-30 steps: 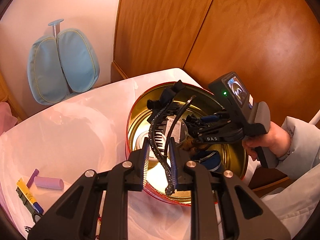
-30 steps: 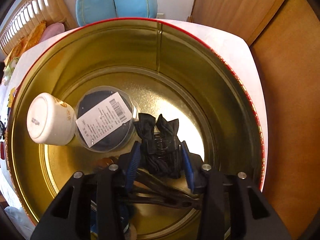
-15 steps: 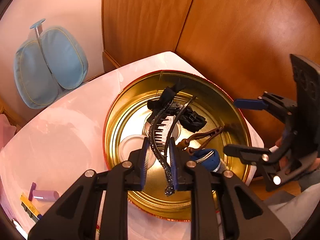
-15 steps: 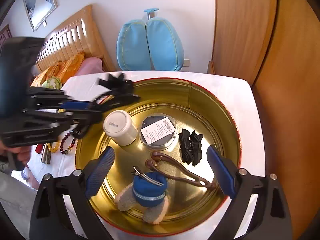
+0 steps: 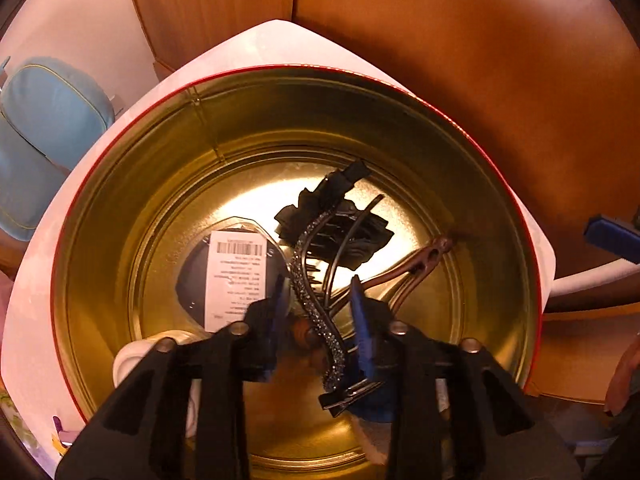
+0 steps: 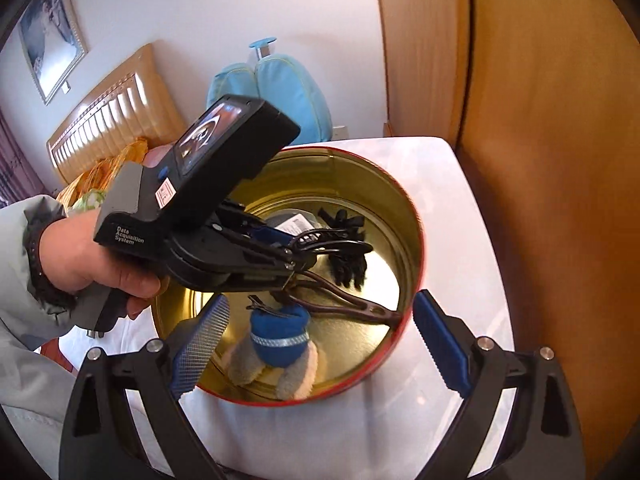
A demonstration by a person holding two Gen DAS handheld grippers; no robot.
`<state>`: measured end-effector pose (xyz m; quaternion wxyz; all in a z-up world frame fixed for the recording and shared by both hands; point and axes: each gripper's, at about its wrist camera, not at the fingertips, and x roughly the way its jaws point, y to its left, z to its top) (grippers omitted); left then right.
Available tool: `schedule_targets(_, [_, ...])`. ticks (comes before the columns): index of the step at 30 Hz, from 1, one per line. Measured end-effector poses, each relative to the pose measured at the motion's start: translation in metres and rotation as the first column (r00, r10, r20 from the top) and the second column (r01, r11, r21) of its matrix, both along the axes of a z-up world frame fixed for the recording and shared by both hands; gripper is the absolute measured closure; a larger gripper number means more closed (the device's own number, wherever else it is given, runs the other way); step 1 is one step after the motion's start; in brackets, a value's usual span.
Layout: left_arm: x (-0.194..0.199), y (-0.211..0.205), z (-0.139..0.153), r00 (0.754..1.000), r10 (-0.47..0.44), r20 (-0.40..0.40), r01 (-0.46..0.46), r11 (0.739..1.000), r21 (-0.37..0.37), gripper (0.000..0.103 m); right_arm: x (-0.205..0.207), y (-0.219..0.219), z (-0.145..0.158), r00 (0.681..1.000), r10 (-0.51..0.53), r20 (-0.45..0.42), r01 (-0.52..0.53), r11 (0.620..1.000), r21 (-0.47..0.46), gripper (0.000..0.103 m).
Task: Organize jewelry
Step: 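Move both tools back to the table and grasp the beaded hair claw with the left tool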
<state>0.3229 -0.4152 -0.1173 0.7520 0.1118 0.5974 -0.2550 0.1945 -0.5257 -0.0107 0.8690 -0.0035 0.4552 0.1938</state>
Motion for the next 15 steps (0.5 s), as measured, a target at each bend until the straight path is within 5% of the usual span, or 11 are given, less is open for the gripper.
schedule_targets(1, [-0.001, 0.002, 0.002, 1.0, 0.01, 0.002, -0.01, 1.0, -0.011, 0.04, -0.002, -0.003, 0.001, 1.0, -0.012, 0.001, 0.012, 1.0, 0.002, 0.009])
schedule_targets(8, [-0.027, 0.043, 0.05, 0.981, 0.16, 0.107, -0.146, 0.981, -0.127, 0.026, 0.001, -0.002, 0.014, 0.999, 0.02, 0.025, -0.02, 1.0, 0.023, 0.009])
schedule_targets(12, [-0.056, 0.085, 0.075, 0.938, 0.288, 0.192, -0.257, 0.951, -0.172, 0.02, 0.006, 0.015, 0.016, 0.992, 0.12, 0.027, -0.121, 0.992, 0.031, 0.009])
schedule_targets(15, [-0.089, 0.132, 0.082, 0.877, 0.435, 0.204, -0.403, 0.897, -0.179, 0.02, 0.007, 0.042, 0.017, 0.972, 0.233, 0.038, -0.234, 0.971, 0.038, 0.009])
